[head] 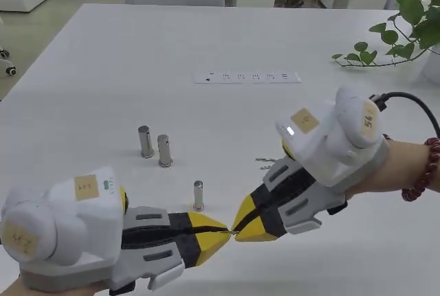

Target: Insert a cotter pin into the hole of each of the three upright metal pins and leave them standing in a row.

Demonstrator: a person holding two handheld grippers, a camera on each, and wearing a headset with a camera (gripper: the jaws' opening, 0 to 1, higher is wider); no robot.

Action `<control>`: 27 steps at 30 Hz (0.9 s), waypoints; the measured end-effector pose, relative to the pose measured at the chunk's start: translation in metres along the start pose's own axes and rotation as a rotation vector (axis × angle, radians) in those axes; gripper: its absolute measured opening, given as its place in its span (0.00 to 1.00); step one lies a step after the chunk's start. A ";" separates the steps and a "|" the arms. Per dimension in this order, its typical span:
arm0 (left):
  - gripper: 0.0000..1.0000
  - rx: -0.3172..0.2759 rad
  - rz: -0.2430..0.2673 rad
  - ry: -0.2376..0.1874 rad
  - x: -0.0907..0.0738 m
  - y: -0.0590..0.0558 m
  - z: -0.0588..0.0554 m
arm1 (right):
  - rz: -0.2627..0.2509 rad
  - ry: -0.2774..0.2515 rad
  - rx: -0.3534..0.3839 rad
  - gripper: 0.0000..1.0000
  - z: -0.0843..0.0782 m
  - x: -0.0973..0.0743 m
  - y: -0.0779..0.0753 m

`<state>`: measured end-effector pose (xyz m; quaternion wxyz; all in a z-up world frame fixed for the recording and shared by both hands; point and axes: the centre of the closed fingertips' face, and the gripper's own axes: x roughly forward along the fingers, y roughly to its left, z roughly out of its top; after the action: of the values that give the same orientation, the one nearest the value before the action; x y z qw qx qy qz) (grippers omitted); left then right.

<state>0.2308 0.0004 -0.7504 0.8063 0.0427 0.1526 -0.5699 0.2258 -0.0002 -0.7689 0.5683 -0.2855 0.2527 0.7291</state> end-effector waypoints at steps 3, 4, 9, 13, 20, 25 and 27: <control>0.00 0.001 -0.009 -0.004 0.000 -0.001 0.001 | 0.004 -0.003 -0.004 0.05 0.001 0.000 0.001; 0.00 0.002 -0.010 -0.005 0.000 -0.002 0.001 | 0.008 -0.002 -0.004 0.04 0.001 0.000 0.002; 0.00 0.009 -0.018 -0.008 -0.001 -0.004 0.001 | 0.014 -0.002 -0.016 0.03 0.002 -0.001 0.004; 0.00 0.008 -0.014 -0.011 -0.001 -0.004 0.000 | 0.008 0.011 -0.028 0.02 0.002 0.000 0.004; 0.00 -0.002 0.011 -0.027 -0.001 -0.002 0.002 | -0.007 0.033 -0.035 0.02 0.002 -0.002 0.002; 0.04 -0.015 0.023 -0.043 -0.001 -0.001 0.004 | -0.015 0.050 -0.030 0.02 0.000 -0.002 0.001; 0.08 -0.016 0.030 -0.047 -0.002 0.000 0.005 | -0.021 0.056 -0.025 0.02 -0.001 -0.002 0.000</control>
<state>0.2309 0.0009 -0.7453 0.8185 0.0250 0.1377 -0.5572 0.2262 -0.0029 -0.7683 0.5652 -0.3153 0.2563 0.7179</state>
